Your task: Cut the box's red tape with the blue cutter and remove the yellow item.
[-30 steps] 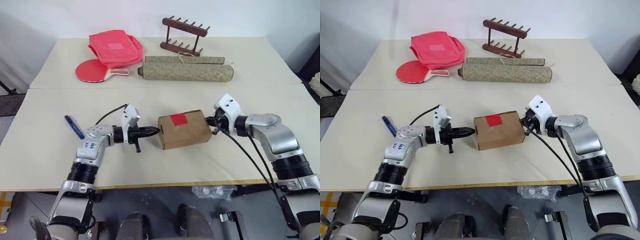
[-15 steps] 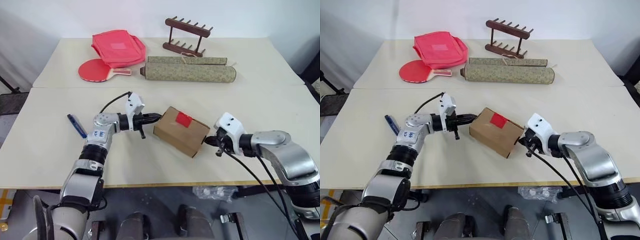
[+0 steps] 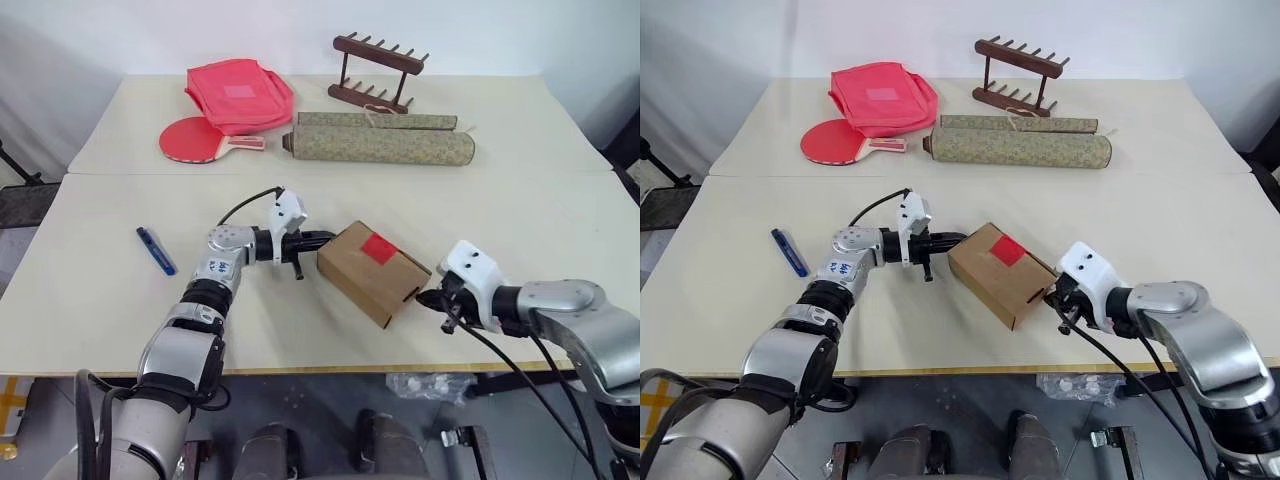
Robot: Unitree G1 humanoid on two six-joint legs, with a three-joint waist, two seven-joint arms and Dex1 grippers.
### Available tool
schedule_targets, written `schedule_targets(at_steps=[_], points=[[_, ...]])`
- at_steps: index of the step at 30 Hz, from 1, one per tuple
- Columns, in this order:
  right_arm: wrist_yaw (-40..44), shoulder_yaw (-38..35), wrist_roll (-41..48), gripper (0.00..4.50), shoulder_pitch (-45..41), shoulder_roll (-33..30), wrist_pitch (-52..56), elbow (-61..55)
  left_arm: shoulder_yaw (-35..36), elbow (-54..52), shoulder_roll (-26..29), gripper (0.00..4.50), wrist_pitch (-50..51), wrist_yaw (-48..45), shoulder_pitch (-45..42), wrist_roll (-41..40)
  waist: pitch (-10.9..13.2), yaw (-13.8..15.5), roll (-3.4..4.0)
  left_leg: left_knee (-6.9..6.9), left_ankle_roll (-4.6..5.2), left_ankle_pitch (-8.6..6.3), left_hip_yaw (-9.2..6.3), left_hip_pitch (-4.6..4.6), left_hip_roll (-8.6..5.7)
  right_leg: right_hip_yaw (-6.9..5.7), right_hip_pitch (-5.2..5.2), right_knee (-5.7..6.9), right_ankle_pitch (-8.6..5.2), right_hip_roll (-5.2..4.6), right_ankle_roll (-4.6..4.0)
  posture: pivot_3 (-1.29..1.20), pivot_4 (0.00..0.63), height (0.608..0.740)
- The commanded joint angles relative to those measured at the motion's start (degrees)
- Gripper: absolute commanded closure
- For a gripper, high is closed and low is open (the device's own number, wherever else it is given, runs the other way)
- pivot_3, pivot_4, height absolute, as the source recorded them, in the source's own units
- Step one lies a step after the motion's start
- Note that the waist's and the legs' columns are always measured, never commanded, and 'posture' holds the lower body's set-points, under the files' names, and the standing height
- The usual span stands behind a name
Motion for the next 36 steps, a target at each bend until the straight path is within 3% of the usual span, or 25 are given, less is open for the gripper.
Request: schedule_targets(at_steps=[1, 11, 15, 17, 22, 29, 32, 36], points=[[0.09, -6.54, 2.66, 4.50, 1.80, -1.84, 0.07, -4.35, -0.42, 1.23, 0.16, 4.48, -1.12, -0.61, -1.02, 1.04, 0.00, 0.00, -0.01, 0.01, 0.01, -0.01, 0.00, 0.00, 0.00, 0.00, 0.01, -0.01, 0.00, 0.00, 0.00, 0.00, 0.150, 0.740], [3.50, -12.87, 2.43, 4.50, 9.68, -8.80, -8.06, 0.60, 1.23, 0.29, 3.23, 4.48, -2.73, 1.11, -1.32, 0.79, 0.03, -0.05, -0.07, 0.01, 0.05, -0.02, 0.00, 0.00, 0.00, 0.01, 0.01, 0.00, 0.03, -0.07, 0.05, 0.00, 0.150, 0.740], [6.04, -13.71, 3.05, 4.50, 3.85, -10.62, -14.82, 7.29, 2.74, -3.55, 6.78, 4.48, -1.15, 2.59, -1.85, 0.09, 0.06, -0.21, -0.11, 0.06, 0.06, -0.02, 0.01, 0.00, 0.00, 0.03, 0.02, 0.02, 0.04, -0.06, 0.07, 0.00, 0.150, 0.740], [8.59, -13.24, 5.24, 4.12, 1.16, -10.91, -15.84, 9.02, 3.44, -5.82, 8.51, 4.50, 1.82, 4.58, -2.02, 0.05, 0.07, -0.40, -0.12, 0.06, 0.06, -0.01, 0.03, 0.01, 0.02, 0.06, 0.00, 0.04, 0.05, -0.06, 0.07, 0.00, 0.150, 0.740], [14.11, -8.59, 7.07, 2.58, -10.10, -8.08, -23.93, 17.10, 5.17, -17.33, 14.74, 3.35, 25.03, 10.43, -1.65, -0.71, 0.08, -0.71, -0.15, 0.04, 0.06, -0.01, 0.08, 0.02, -0.04, 0.08, 0.00, 0.04, 0.05, -0.03, 0.08, 0.00, 0.150, 0.740], [23.24, 0.06, 4.14, 0.07, -21.68, -3.37, -36.39, 30.77, 14.46, -51.90, 16.52, 1.09, 47.01, 26.23, 11.80, -4.64, 0.10, -0.52, -0.18, 0.02, 0.06, -0.01, 0.01, 0.02, 0.04, 0.12, 0.00, 0.08, 0.10, -0.03, 0.17, 0.00, 0.150, 0.740], [25.31, 2.91, 2.64, 0.00, -26.01, -0.83, -39.60, 35.81, 19.12, -65.16, 13.24, 0.15, 55.11, 38.03, 18.60, -2.90, 0.10, -0.34, -0.18, 0.03, 0.06, -0.01, 0.03, 0.02, 0.05, 0.16, 0.01, 0.06, 0.12, -0.04, 0.21, 0.00, 0.150, 0.740], [27.15, 5.03, 1.06, 0.00, -29.14, 0.81, -41.13, 39.90, 22.71, -73.42, 8.47, 0.04, 58.41, 51.27, 23.81, 1.15, 0.11, 0.10, -0.19, 0.11, 0.08, 0.01, -0.04, 0.02, 0.10, 0.25, 0.08, 0.07, 0.12, -0.05, 0.21, 0.00, 0.150, 0.740]])
